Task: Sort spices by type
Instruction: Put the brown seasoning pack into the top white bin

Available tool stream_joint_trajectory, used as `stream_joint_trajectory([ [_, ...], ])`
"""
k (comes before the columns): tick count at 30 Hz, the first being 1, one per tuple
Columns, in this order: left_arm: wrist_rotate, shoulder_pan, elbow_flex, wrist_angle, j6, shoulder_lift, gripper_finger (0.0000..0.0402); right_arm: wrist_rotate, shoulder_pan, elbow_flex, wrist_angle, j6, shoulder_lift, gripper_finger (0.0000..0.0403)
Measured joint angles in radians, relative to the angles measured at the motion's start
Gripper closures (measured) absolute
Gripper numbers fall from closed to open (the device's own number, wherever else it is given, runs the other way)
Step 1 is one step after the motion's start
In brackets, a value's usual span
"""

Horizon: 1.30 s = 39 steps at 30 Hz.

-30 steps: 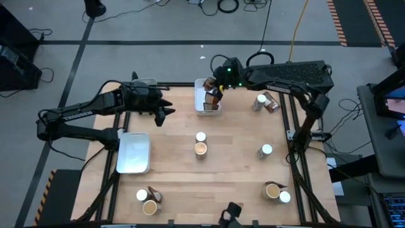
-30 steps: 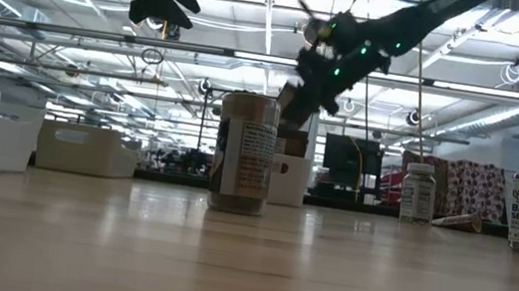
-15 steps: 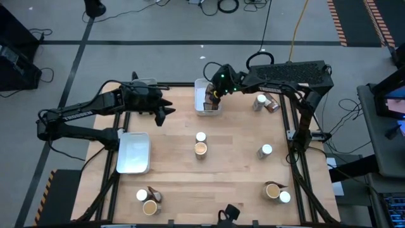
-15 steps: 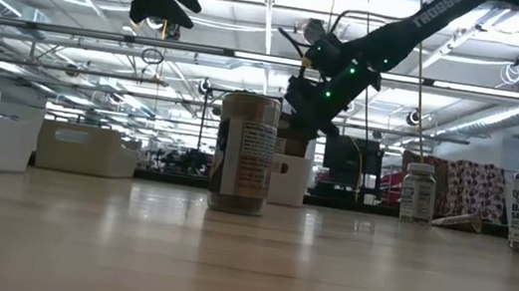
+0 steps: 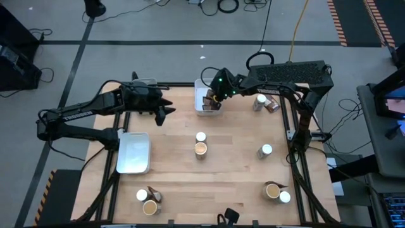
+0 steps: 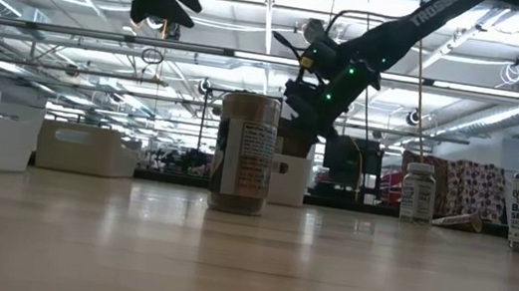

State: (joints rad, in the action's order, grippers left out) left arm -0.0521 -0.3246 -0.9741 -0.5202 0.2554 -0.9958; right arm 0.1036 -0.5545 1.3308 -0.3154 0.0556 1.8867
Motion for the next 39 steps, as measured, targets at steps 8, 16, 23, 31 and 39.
stream_joint_trajectory([
  [8, 0.0, 0.0, 0.0, 0.019, 0.0, 0.0, 0.0212, 0.031, 0.001, 0.0, 0.006, 0.028, 0.03, 0.0403],
  [16, 0.0, 0.0, 0.0, 0.016, 0.0, 0.0, 0.0212, 0.033, 0.001, 0.0, 0.014, 0.06, 0.03, 0.0395],
  [23, 0.0, 0.0, 0.0, 0.015, -0.006, 0.0, 0.0212, 0.036, 0.001, 0.0, 0.013, 0.061, 0.03, 0.0369],
  [31, 0.0, 0.0, 0.0, 0.015, -0.009, 0.0, 0.0212, 0.063, 0.001, 0.0, 0.008, 0.038, 0.027, 0.0351],
  [39, 0.0, 0.0, 0.0, 0.014, -0.01, 0.0, 0.0212, 0.087, 0.0, 0.086, -0.058, 0.069, 0.004, 0.0348],
])
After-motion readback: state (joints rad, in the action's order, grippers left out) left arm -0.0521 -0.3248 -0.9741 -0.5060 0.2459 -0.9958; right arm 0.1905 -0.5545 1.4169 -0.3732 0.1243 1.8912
